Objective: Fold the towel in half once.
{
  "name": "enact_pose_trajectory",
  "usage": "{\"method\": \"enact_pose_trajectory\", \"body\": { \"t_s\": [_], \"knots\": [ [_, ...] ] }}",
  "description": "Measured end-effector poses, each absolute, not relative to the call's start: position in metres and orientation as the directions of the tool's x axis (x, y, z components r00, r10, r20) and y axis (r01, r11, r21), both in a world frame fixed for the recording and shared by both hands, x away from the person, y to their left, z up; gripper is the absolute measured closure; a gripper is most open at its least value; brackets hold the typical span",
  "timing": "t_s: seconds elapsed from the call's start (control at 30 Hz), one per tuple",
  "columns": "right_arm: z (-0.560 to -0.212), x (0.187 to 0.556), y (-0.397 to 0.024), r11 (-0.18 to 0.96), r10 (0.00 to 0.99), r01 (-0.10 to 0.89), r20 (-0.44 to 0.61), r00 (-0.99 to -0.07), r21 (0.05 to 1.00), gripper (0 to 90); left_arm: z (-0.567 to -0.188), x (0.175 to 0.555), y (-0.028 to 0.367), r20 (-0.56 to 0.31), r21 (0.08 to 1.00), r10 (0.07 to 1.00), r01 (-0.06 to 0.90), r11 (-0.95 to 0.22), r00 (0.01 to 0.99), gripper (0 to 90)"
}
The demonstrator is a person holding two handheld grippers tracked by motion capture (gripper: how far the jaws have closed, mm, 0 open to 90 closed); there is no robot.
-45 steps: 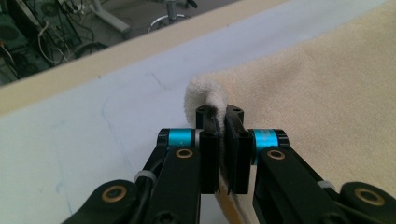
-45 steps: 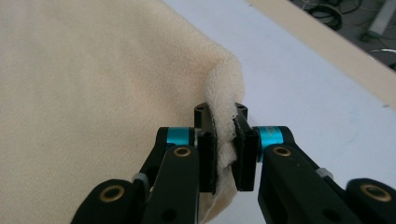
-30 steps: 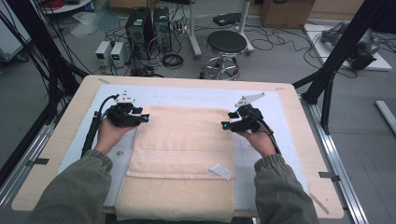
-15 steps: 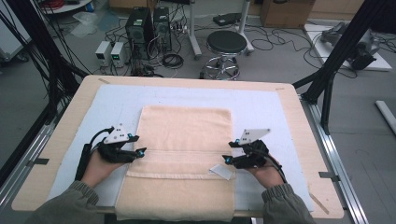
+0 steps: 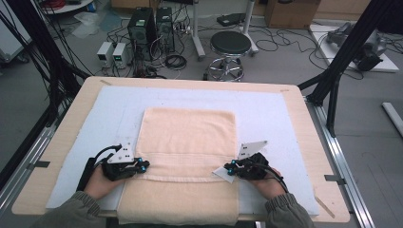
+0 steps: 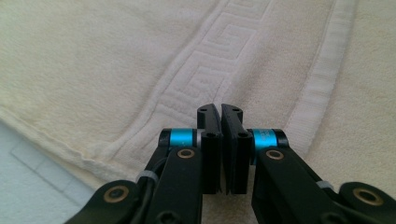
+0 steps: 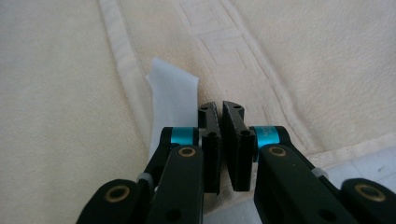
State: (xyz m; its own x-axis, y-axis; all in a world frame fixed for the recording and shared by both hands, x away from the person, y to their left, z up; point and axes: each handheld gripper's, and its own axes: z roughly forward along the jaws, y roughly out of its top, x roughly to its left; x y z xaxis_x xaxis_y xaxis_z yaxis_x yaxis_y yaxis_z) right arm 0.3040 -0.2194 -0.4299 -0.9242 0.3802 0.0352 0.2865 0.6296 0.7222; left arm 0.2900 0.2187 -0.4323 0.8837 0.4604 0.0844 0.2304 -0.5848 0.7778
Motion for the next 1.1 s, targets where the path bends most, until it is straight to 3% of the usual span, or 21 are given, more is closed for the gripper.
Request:
{"method": "enact_pose_trajectory", "body": {
  "t_s": [0.23, 0.47, 0.53, 0.63, 0.8, 1.03, 1.1],
  "knots": [
    [-0.397, 0.287, -0.218, 0.597, 0.349, 0.224, 0.002, -0.937, 0.771, 86.2, -0.405, 0.273, 0.231, 0.095, 0.819, 0.480, 0.206, -0.535, 0.872, 87.2],
    [-0.378, 0.234, -0.214, 0.605, 0.259, 0.190, 0.035, -0.965, 0.773, 85.4, -0.385, 0.212, 0.246, 0.061, 0.829, 0.425, 0.191, -0.526, 0.903, 87.1],
    [-0.378, 0.219, -0.214, 0.603, 0.220, 0.190, 0.068, -0.973, 0.775, 81.1, -0.384, 0.197, 0.247, 0.063, 0.816, 0.399, 0.183, -0.548, 0.915, 86.2],
    [-0.381, 0.212, -0.214, 0.619, 0.208, 0.195, 0.080, -0.975, 0.761, 71.8, -0.386, 0.188, 0.246, 0.063, 0.809, 0.395, 0.185, -0.558, 0.916, 70.0],
    [-0.384, 0.243, -0.215, 0.602, 0.287, 0.226, 0.056, -0.956, 0.766, 58.7, -0.394, 0.220, 0.240, 0.074, 0.803, 0.459, 0.220, -0.555, 0.885, 55.4],
    [-0.386, 0.315, -0.225, 0.526, 0.443, 0.317, 0.064, -0.894, 0.789, 41.6, -0.402, 0.287, 0.242, 0.085, 0.836, 0.607, 0.275, -0.474, 0.790, 42.3],
    [-0.388, 0.334, -0.226, 0.528, 0.486, 0.337, 0.047, -0.873, 0.779, 37.6, -0.403, 0.304, 0.242, 0.096, 0.844, 0.649, 0.284, -0.455, 0.755, 42.5]
  ]
}}
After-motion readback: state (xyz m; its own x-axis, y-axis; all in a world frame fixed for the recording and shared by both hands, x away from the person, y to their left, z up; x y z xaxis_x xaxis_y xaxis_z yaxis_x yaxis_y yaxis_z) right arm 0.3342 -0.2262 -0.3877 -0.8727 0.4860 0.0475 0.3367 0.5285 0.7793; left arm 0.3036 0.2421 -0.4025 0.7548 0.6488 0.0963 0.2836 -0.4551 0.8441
